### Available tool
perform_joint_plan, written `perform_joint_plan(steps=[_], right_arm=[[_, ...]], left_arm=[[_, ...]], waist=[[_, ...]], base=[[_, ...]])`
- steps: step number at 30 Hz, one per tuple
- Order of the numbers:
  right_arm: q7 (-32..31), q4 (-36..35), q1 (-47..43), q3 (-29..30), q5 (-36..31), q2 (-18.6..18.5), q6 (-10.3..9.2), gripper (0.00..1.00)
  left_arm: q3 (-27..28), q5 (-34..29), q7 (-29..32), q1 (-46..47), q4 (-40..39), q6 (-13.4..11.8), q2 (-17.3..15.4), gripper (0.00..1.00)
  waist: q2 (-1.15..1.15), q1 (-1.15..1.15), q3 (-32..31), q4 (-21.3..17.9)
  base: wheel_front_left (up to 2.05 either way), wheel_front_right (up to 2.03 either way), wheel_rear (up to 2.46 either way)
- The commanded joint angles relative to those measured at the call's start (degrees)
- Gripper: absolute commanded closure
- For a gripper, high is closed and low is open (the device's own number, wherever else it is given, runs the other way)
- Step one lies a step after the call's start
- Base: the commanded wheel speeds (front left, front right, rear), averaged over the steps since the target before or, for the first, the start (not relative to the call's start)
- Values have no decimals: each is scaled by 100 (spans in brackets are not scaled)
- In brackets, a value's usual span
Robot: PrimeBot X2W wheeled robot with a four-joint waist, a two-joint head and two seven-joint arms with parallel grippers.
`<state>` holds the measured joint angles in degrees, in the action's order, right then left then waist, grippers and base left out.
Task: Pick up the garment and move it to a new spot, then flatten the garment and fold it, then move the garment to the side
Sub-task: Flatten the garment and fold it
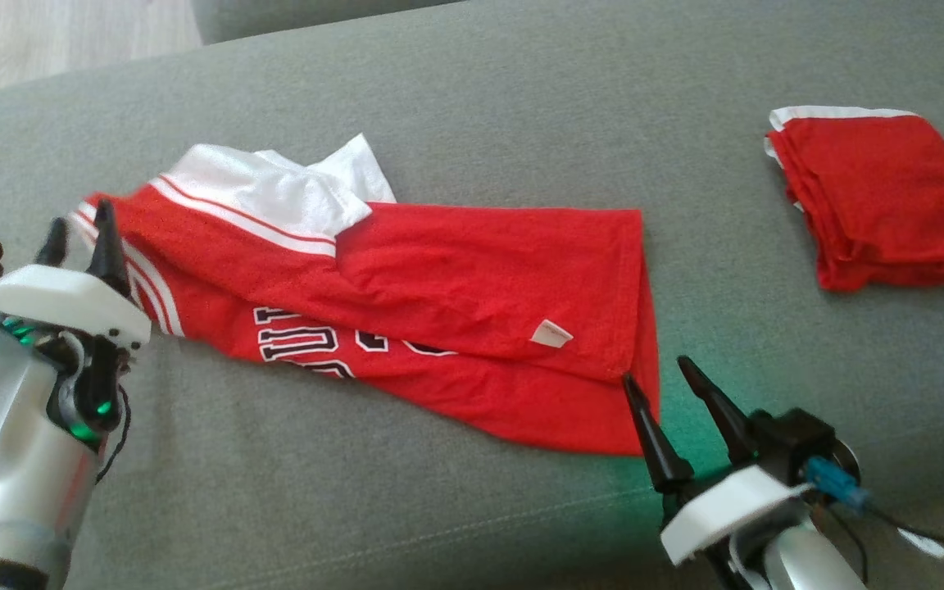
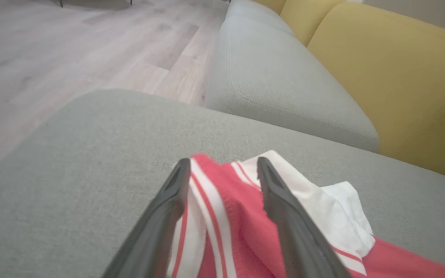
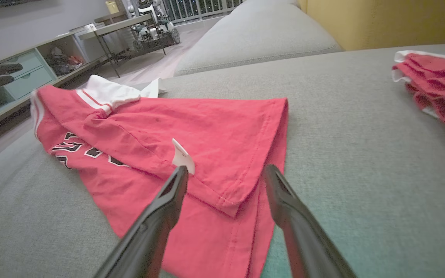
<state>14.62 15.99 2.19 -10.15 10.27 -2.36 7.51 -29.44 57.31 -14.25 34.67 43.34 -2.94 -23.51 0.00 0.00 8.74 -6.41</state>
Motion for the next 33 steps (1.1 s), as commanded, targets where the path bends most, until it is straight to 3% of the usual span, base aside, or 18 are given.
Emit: perform_joint_plan(steps=[1,5,8,16,21,28,33], right_arm=[[38,-135,210,-153,39,-52,-2,0],[38,406,466,-271,183,-52,-2,0],[38,989,594,-252,396,-52,-2,0],[38,1573,773,-318,735,-52,-2,0],[38,1664,834,-272,834,-52,-2,0],[38,1785,1003,-226,903,-52,-2,1],[38,1837,1119,-206,1051,-52,-2,20]], left_arm=[[274,-139,-65,236,-223,-60,-318,0],[865,-1164,-71,-258,-1236,-395,-257,0],[1300,-2298,-73,-1131,-2489,-661,118,0],[1594,-3601,-74,-2796,-4163,-717,947,0],[1609,-4009,-74,-3379,-4622,-659,1282,0],[1574,-4373,-74,-3563,-4621,-437,1514,0],[1521,-4616,-74,-3593,-4566,-326,1586,0]], waist=[[0,0,22,31],[0,0,16,136],[0,0,-79,298],[0,0,-191,500],[0,0,-152,628],[0,0,-38,733],[0,0,24,773]], base=[[0,0,0],[0,0,0],[0,0,0],[0,0,0],[0,0,0],[0,0,0],[0,0,0]])
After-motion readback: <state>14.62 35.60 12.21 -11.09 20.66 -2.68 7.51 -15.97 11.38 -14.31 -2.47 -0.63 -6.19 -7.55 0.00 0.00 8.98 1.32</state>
